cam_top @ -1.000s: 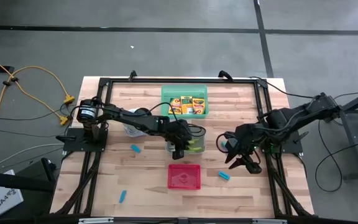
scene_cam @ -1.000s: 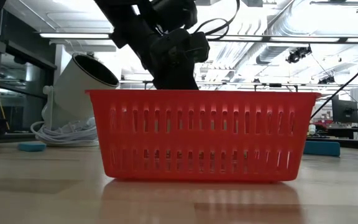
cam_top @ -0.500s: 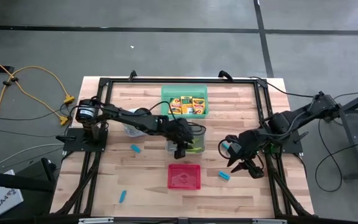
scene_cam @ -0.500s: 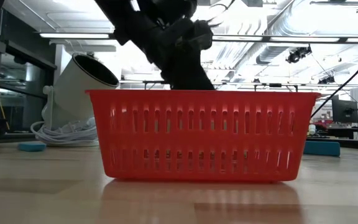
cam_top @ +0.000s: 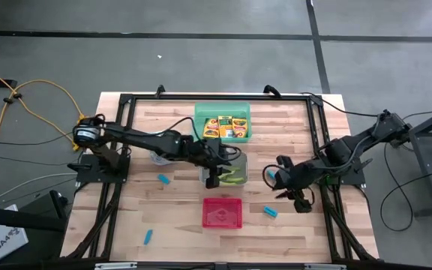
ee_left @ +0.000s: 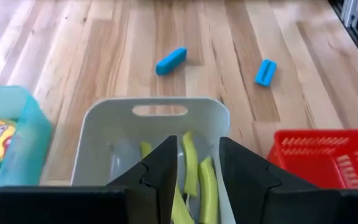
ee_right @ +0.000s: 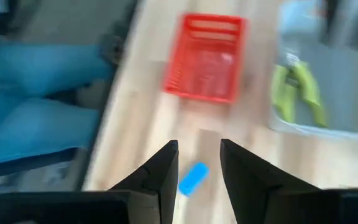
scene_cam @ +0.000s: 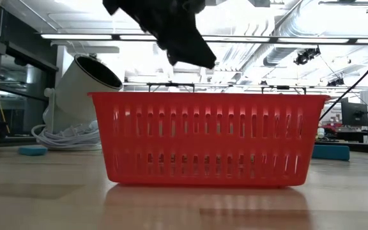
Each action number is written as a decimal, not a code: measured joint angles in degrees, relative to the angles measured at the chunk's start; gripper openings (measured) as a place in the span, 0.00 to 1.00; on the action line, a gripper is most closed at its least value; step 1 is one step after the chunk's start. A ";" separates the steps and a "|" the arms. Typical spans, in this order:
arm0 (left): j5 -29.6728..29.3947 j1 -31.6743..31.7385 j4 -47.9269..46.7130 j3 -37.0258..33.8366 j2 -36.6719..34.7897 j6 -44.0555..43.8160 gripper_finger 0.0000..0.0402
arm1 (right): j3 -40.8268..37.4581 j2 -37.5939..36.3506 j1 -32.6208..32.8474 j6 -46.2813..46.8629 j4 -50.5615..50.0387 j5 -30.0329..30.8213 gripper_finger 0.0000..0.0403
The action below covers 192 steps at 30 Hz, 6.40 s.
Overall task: Pick & Place School Supplies
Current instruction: Put the blue eraser into the red bin
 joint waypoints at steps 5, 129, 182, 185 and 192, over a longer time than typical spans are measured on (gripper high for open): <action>-4.67 -2.86 -2.97 0.00 -2.42 -0.05 0.28 | 0.00 0.61 -0.04 4.68 -5.25 9.50 0.28; -17.68 -19.16 -18.41 0.00 -9.15 -15.21 0.28 | -37.42 13.38 -12.82 31.78 22.01 9.78 0.14; -17.70 -19.16 -18.45 -0.02 -9.15 -15.21 0.28 | -25.26 23.50 -4.02 13.56 65.45 -5.40 0.07; -17.70 -19.16 -18.45 -0.02 -9.15 -15.21 0.28 | -22.11 26.07 -4.41 12.84 61.57 -5.51 0.07; -17.73 -20.19 -18.44 -0.02 -9.15 -15.21 0.28 | -20.55 27.56 -5.14 12.83 57.32 -4.36 0.08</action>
